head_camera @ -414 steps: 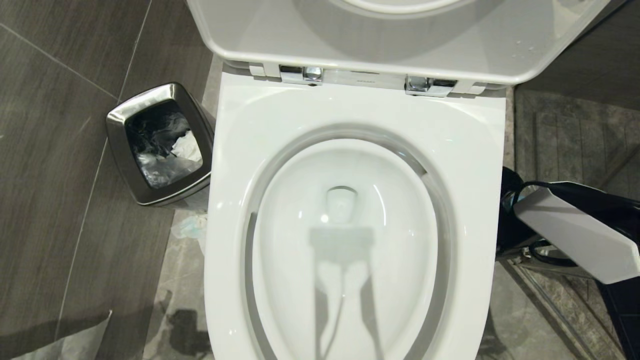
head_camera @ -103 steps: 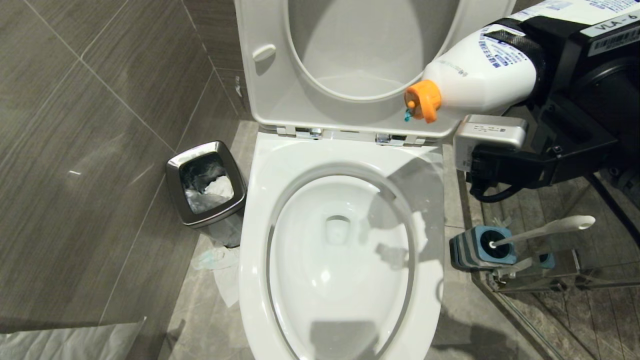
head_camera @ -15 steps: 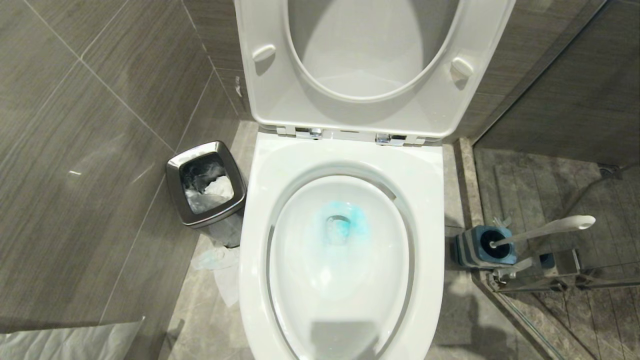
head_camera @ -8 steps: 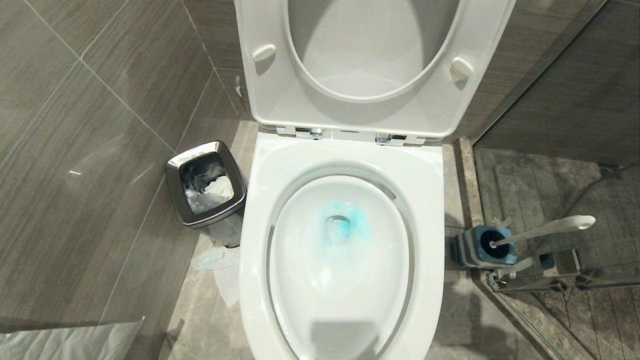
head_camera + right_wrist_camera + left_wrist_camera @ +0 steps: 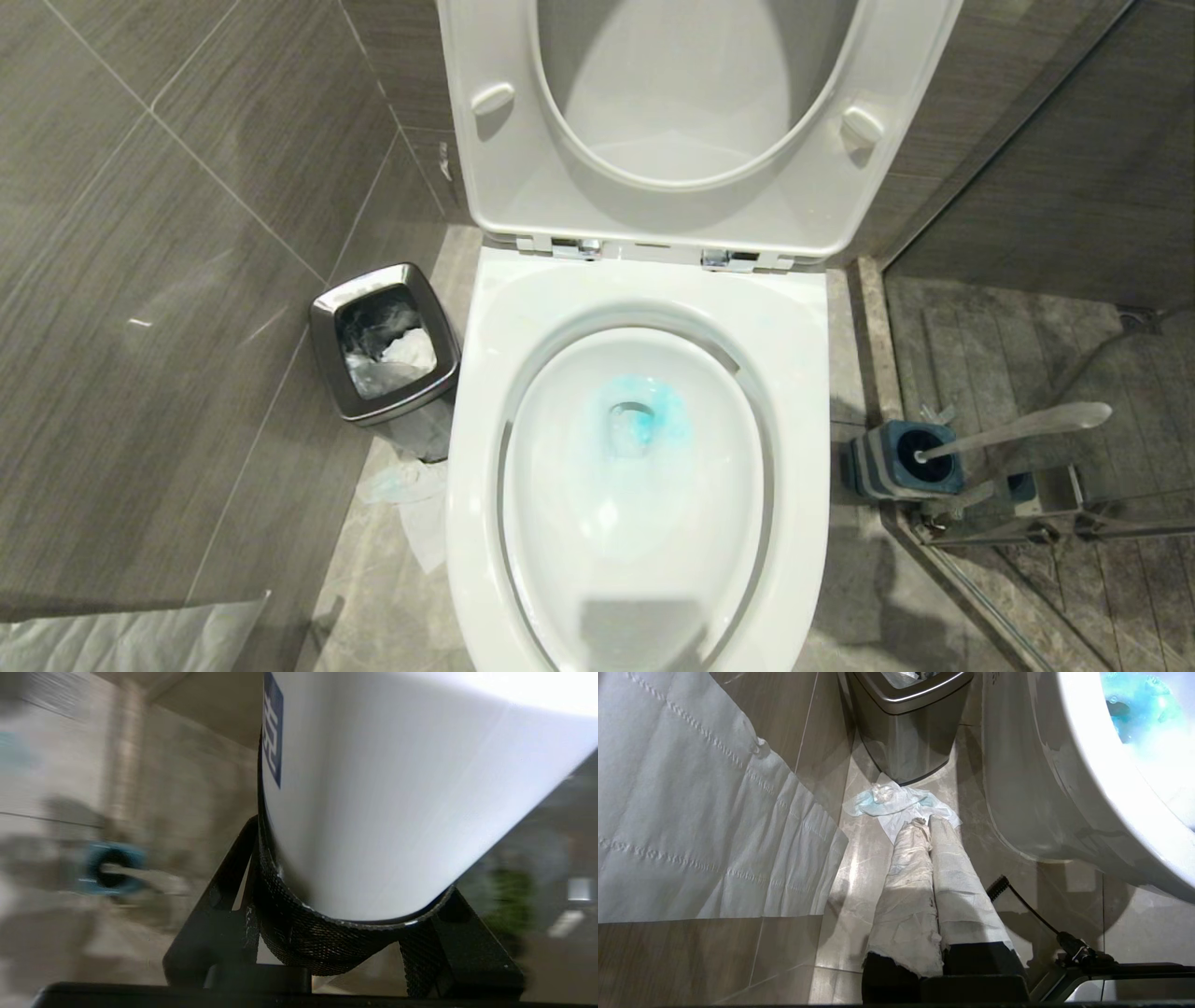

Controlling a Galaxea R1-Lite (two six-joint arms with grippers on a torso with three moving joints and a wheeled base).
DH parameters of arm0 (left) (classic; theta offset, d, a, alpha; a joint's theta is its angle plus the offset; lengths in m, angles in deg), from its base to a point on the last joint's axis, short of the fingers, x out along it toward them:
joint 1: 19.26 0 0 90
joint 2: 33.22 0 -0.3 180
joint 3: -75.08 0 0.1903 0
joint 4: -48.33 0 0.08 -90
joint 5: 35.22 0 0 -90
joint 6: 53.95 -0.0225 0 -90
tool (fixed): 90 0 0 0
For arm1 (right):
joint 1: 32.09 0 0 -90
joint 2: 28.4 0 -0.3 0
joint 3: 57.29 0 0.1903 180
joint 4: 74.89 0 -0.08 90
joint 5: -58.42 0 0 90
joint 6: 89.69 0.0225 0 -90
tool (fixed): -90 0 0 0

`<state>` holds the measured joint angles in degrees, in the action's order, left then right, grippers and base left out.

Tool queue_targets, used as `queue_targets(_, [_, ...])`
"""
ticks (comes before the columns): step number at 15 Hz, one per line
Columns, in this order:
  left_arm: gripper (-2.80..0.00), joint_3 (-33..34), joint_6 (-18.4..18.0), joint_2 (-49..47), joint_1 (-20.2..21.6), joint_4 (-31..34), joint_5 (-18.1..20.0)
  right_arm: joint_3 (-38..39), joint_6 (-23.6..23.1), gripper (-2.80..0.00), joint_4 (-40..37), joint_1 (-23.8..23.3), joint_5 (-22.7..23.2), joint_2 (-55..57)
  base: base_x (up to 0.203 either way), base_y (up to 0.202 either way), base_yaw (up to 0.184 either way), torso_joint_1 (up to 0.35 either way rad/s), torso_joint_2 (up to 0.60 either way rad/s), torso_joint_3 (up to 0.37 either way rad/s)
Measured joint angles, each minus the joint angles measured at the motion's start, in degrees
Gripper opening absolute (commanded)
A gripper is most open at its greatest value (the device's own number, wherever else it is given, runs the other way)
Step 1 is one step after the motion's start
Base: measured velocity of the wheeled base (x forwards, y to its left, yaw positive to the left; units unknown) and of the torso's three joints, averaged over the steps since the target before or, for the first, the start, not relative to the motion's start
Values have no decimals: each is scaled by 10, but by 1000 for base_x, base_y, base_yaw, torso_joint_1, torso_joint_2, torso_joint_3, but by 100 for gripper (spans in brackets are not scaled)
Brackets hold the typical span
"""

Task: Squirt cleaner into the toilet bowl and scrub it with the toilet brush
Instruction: Place the cleaning agent on the floor

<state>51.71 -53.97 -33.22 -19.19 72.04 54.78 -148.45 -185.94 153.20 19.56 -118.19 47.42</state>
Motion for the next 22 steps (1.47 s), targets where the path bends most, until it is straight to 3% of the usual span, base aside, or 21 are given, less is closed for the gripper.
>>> queue_targets(2, [-280, 0, 0, 0, 0, 0, 0, 4, 4, -280, -75, -39, 27, -19, 0, 0, 0, 0, 0, 0])
queue_targets(5, [-280, 0, 0, 0, 0, 0, 0, 2, 11, -280, -112, -78, 50, -34, 0, 0, 0, 0, 0, 0])
queue_targets(9, [-280, 0, 0, 0, 0, 0, 0, -4, 84, -280, -117, -85, 114, -36, 0, 0, 0, 0, 0, 0])
queue_targets(12, [-280, 0, 0, 0, 0, 0, 0, -5, 147, -280, -117, -86, 118, -33, 0, 0, 0, 0, 0, 0])
queue_targets(16, [-280, 0, 0, 0, 0, 0, 0, 2, 151, -280, -171, -129, 125, -34, 0, 0, 0, 0, 0, 0])
queue_targets(19, [-280, 0, 0, 0, 0, 0, 0, 4, 156, -280, -259, -200, 202, -40, 0, 0, 0, 0, 0, 0])
queue_targets(22, [-280, 0, 0, 0, 0, 0, 0, -21, 229, -280, -374, -247, 292, -43, 0, 0, 0, 0, 0, 0])
